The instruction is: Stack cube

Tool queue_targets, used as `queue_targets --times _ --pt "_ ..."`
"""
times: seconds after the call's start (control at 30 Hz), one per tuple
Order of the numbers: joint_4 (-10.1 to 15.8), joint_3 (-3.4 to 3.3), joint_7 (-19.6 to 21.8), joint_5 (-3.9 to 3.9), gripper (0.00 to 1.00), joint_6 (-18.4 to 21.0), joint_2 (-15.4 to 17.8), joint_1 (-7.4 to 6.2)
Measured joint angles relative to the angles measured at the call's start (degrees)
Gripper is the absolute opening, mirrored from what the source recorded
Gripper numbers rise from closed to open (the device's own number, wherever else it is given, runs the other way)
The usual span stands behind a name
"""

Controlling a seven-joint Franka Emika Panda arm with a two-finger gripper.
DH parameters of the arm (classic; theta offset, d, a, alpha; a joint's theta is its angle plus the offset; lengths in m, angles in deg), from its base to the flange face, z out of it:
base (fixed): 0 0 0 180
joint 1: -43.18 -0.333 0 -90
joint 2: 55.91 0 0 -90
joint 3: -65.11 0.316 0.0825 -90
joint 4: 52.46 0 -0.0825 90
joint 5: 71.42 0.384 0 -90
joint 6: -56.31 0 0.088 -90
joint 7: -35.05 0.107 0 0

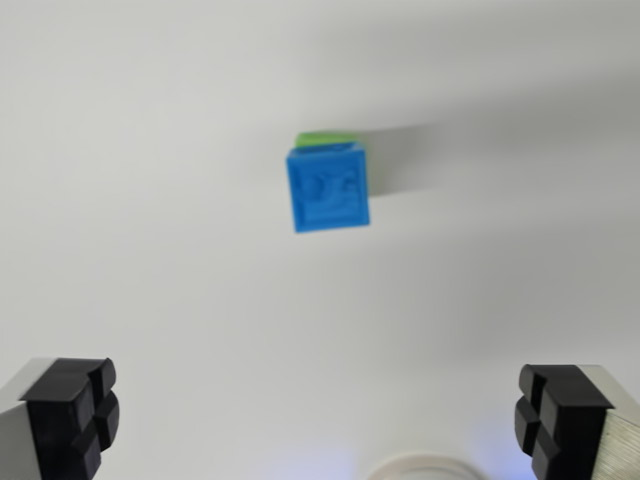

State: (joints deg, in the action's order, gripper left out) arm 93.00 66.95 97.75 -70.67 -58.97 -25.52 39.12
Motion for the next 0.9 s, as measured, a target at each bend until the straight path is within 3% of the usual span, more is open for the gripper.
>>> queue_targets --times 0.3,0.9 --pt "-1.6 -0.03 0.0 0.0 1.0 2.1 0.5 0.0" --pt "-1.8 -0.03 0.0 0.0 1.0 2.4 0.5 0.0"
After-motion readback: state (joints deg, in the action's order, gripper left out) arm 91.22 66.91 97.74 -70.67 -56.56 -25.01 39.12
